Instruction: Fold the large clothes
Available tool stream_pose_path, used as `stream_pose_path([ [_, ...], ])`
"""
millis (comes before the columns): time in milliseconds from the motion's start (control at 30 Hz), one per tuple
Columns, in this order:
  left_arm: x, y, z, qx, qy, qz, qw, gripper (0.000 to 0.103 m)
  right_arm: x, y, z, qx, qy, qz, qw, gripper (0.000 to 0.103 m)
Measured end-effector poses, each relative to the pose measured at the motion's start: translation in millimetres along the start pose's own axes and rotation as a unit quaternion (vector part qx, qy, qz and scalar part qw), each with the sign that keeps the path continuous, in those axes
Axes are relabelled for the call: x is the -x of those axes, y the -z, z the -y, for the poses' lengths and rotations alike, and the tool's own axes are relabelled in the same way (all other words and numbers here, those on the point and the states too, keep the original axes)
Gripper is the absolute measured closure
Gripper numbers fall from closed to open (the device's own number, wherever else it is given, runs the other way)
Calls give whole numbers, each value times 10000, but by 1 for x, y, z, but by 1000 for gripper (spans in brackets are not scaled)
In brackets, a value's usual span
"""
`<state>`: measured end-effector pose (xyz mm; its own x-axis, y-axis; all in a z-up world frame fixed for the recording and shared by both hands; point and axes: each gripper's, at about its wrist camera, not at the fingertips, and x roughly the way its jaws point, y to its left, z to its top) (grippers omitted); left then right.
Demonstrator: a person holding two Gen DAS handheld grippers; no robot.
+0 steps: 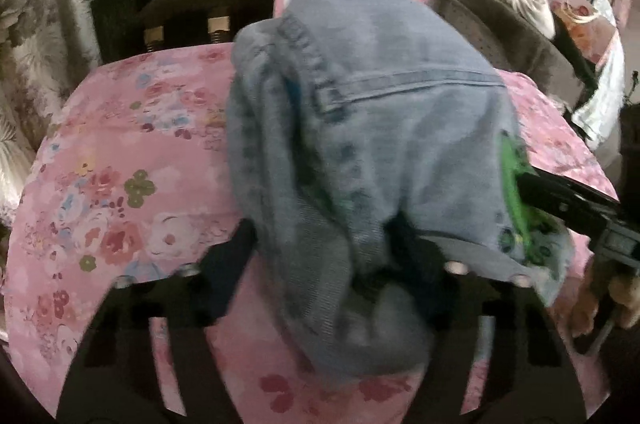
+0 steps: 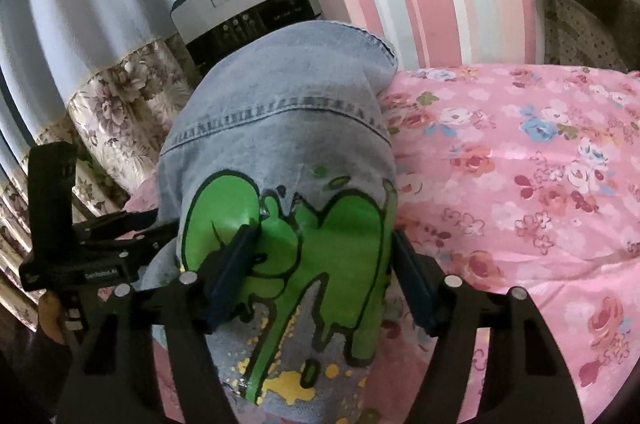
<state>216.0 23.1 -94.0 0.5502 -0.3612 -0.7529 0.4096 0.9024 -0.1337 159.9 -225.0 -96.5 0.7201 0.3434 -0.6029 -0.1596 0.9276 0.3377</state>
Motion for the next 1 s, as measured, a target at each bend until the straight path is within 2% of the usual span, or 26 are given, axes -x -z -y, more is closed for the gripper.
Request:
stream_pose_path([
  [167, 6, -3, 7, -45, -9, -23, 10000, 56, 6, -2, -4, 168, -60, 136, 9997, 44],
  [233, 11, -3, 16, -212, -168, 47, 9996, 65, 12, -5, -7, 311, -134, 254, 9991, 52],
  [333, 15, -8, 18, -22, -247, 82, 9997, 72, 19, -9, -12, 515, -211, 380, 9977, 56],
  [533, 32, -16, 42, 85, -598, 382, 9974, 80, 42, -11, -16, 953, -311, 693, 9925, 60],
  [767, 43, -20, 106, -54, -222, 566, 9981, 81, 116, -15, 10, 1087, -36, 1309, 9854, 61],
  [867, 50, -18, 145, -180, 28, 695, 9974, 81, 151, -7, 31, 1189, 228, 1396, 9828, 61],
  [1000, 37, -5, 188, -399, 184, 548, 9975, 80, 176, 6, 68, 1240, 672, 1259, 9820, 61],
])
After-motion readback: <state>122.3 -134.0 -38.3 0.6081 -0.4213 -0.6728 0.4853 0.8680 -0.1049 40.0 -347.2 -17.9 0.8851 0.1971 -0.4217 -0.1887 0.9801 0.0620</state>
